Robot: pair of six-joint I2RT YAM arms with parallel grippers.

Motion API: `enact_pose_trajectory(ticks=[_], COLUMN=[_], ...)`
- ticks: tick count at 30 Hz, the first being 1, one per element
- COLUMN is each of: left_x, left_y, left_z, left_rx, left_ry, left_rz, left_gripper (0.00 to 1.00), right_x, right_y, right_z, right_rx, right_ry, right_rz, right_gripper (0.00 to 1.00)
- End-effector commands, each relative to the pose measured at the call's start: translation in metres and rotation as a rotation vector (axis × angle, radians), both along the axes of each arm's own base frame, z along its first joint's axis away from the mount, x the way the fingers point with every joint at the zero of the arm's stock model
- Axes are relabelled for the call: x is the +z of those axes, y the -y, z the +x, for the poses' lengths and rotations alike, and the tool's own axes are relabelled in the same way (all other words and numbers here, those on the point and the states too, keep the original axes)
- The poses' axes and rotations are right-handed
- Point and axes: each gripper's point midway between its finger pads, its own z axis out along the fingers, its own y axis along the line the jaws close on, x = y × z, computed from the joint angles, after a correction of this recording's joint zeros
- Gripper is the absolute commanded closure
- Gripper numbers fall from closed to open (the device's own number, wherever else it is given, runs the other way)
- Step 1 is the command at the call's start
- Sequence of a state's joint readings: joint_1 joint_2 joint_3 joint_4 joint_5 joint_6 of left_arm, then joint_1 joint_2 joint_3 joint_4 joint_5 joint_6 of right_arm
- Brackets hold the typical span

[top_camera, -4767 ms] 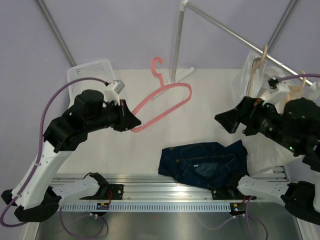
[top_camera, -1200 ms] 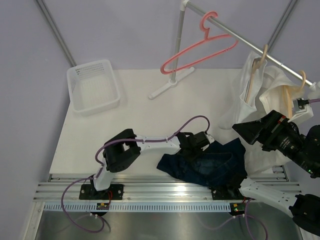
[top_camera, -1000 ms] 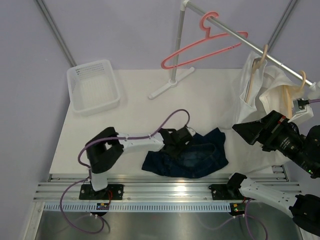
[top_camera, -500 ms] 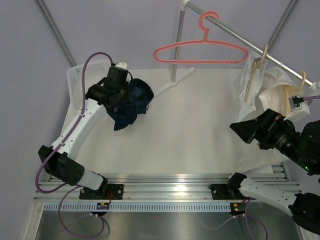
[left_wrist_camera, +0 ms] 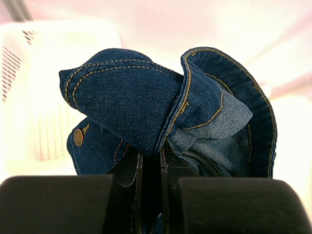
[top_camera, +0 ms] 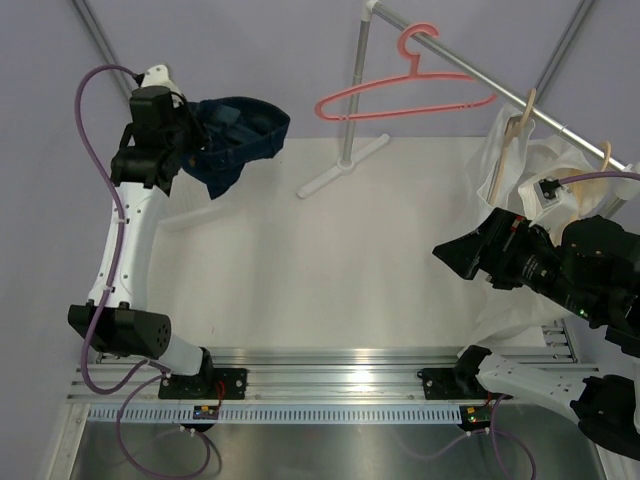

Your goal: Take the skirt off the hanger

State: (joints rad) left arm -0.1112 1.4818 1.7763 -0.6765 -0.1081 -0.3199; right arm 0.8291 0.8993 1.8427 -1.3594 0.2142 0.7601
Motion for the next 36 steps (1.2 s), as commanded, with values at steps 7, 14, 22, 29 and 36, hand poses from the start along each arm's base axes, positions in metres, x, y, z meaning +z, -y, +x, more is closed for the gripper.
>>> enact_pose_trajectory(ticks=[7, 14, 22, 29, 36], left_x=[0.051, 0.013, 0.035, 0.035, 0.041], left_y=[-0.044, -0.051, -0.047, -0.059, -0.074], left_z=[0.054, 0.066, 0.065, 0.059, 0.062], left_rx=[0.065, 0.111, 0.090, 0.247, 0.427], left_ry=[0.258, 0.200, 0.270, 0.228, 0.262], left_rz=[-0.302, -0.420, -0.437, -0.198, 0.027], left_gripper=[1.00, 1.00, 1.00, 1.00, 1.00], right_x=[-0.036, -0.033, -0.035, -0.031, -0.039], right_y=[0.006, 0.007, 0.012, 0.012, 0.007], right_z=[-0.016, -0.014, -0.017, -0.016, -0.018], right_rx=[0.047, 0.047, 0.042, 0.042, 0.071], right_ry=[-0.151, -0.142, -0.149, -0.135, -0.167], right_rz=[-0.144, -0.170, -0.175, -0.174, -0.198], right_gripper=[0.00, 0.00, 0.01, 0.00, 0.01])
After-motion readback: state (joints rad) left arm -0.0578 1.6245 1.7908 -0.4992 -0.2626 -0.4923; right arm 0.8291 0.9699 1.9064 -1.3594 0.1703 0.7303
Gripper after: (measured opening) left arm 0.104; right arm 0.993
